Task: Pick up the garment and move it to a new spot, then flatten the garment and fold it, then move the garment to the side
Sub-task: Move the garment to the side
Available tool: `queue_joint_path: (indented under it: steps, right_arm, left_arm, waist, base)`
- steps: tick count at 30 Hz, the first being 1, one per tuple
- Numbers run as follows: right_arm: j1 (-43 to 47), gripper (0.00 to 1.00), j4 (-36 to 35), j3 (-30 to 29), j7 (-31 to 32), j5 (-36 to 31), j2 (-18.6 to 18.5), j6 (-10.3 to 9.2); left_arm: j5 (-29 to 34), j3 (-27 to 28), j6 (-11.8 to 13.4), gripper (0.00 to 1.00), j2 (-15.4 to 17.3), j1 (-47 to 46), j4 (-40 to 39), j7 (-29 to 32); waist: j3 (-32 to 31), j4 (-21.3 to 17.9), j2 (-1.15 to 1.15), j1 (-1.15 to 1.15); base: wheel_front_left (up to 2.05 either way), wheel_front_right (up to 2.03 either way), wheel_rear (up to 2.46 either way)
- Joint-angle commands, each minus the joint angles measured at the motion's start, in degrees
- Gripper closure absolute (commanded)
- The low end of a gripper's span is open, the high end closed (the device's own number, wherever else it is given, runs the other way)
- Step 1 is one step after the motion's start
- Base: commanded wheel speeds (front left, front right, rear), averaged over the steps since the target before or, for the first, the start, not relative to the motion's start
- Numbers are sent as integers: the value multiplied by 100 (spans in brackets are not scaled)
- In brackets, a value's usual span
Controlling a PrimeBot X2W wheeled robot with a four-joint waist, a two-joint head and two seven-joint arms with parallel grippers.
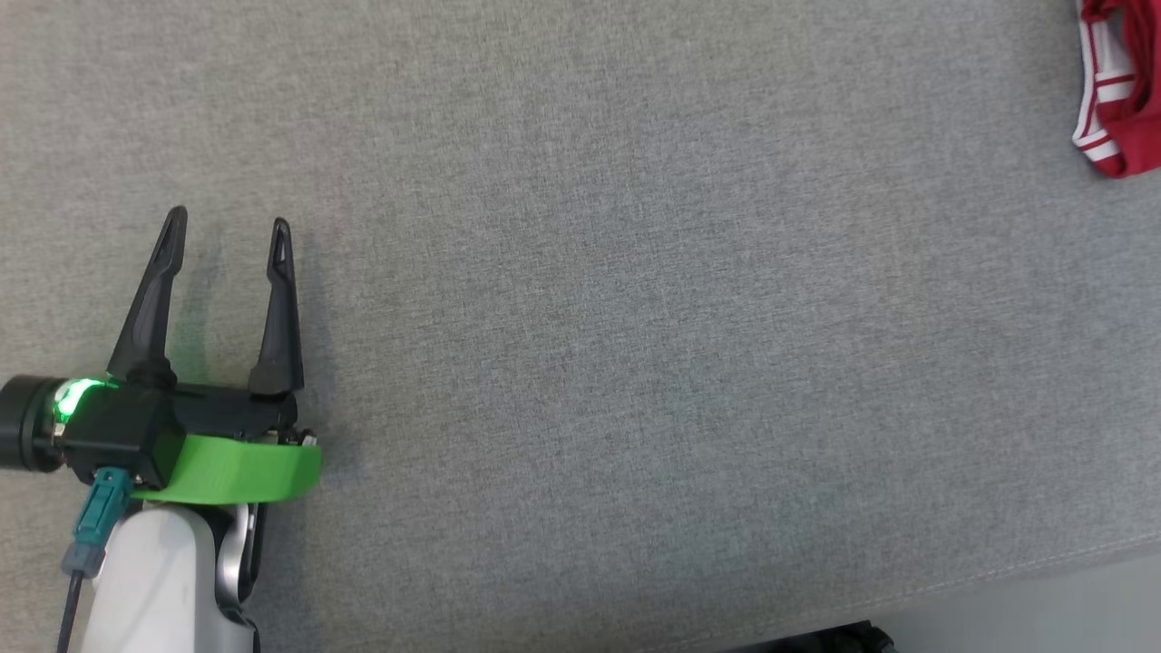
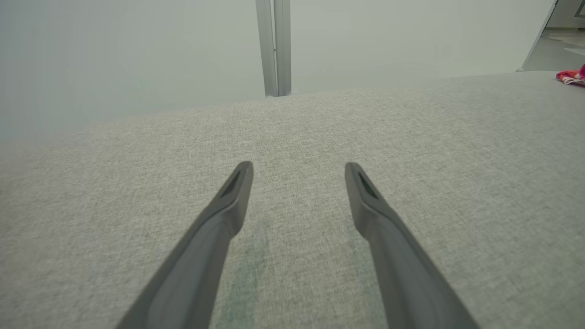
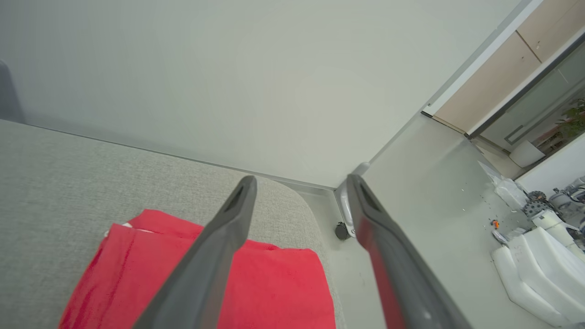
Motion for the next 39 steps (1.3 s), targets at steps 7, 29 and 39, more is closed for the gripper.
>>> queue_joint_path:
  steps: [7, 29, 39]
  right_arm:
    - [604, 0, -726, 60, -195, -185, 579, -12]
    - [4685, 0, -3531, -1418, -213, -868, 2699, -13]
    - [5977, 0, -4103, -1779, -213, -930, 3330, -13]
  left_arm:
    - [-172, 203, 128, 0, -170, 339, 142, 1]
    - [-281, 518, 62, 0, -468, 1089, 702, 1]
    - [-245, 531, -5, 0, -513, 1252, 980, 1]
  waist:
    - [-922, 151, 0, -1]
    - [-2437, 571, 0, -1]
    - [-2893, 690, 0, -1]
  base:
    - [0, 0, 0]
    - [0, 0, 0]
    - [0, 0, 0]
